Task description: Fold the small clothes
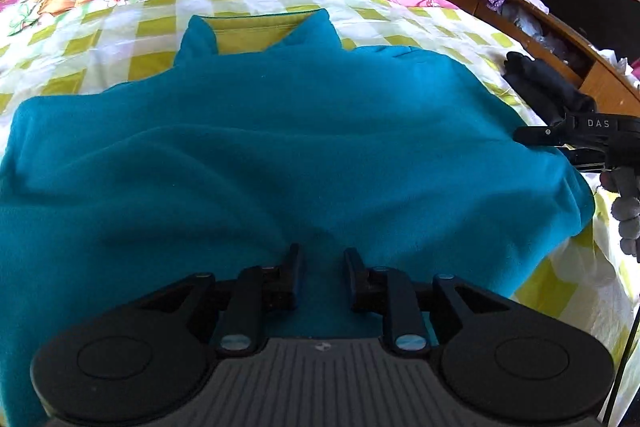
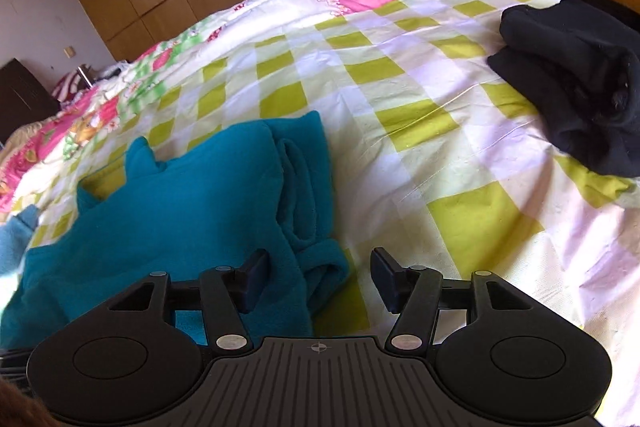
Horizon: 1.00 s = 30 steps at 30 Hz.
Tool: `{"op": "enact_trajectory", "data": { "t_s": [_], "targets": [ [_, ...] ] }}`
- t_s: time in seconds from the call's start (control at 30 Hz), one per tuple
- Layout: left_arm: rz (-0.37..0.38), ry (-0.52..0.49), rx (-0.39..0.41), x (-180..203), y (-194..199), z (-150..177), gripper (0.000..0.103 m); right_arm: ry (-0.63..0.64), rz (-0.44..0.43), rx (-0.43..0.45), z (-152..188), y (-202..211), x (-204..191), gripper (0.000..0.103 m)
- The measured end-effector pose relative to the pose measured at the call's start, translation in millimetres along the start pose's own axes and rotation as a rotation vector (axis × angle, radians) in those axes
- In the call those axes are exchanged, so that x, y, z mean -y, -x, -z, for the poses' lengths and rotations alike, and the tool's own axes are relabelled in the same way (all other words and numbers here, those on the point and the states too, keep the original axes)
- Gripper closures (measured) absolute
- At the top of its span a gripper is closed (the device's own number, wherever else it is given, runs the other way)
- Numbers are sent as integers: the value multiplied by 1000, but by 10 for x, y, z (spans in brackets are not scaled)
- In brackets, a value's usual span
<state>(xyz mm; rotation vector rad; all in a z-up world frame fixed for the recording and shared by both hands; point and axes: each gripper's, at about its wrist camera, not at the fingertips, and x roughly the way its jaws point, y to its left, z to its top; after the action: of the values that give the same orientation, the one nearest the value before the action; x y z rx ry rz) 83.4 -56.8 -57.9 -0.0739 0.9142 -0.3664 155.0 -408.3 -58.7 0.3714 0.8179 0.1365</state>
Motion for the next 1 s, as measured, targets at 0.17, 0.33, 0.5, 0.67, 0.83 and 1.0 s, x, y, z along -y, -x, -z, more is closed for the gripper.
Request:
{"op": "enact_trajectory", "data": {
  "t_s": [0.17, 0.33, 0.5, 0.67, 0.83, 1.0],
  "targets": [
    [-29, 2, -31, 54, -28, -104, 66, -97, -239, -129, 20, -156, 238, 47],
    [-51, -16, -13, 94, -32, -189, 65, -126, -359, -181, -3, -236, 445, 51],
    [-59, 8, -15, 102, -139, -277, 62, -120, -420, -193, 26, -227, 521, 52],
    [-95, -18, -22, 194, -219, -274, 61, -166, -462, -194, -9, -444, 440, 46],
    [-95, -22, -32, 232, -196, -305, 61, -187, -485, -184, 24, -399, 351, 70],
    [-108, -77, -36, 356, -306, -296, 60, -264, -507, -132, 58, -283, 410, 69]
  ]
}}
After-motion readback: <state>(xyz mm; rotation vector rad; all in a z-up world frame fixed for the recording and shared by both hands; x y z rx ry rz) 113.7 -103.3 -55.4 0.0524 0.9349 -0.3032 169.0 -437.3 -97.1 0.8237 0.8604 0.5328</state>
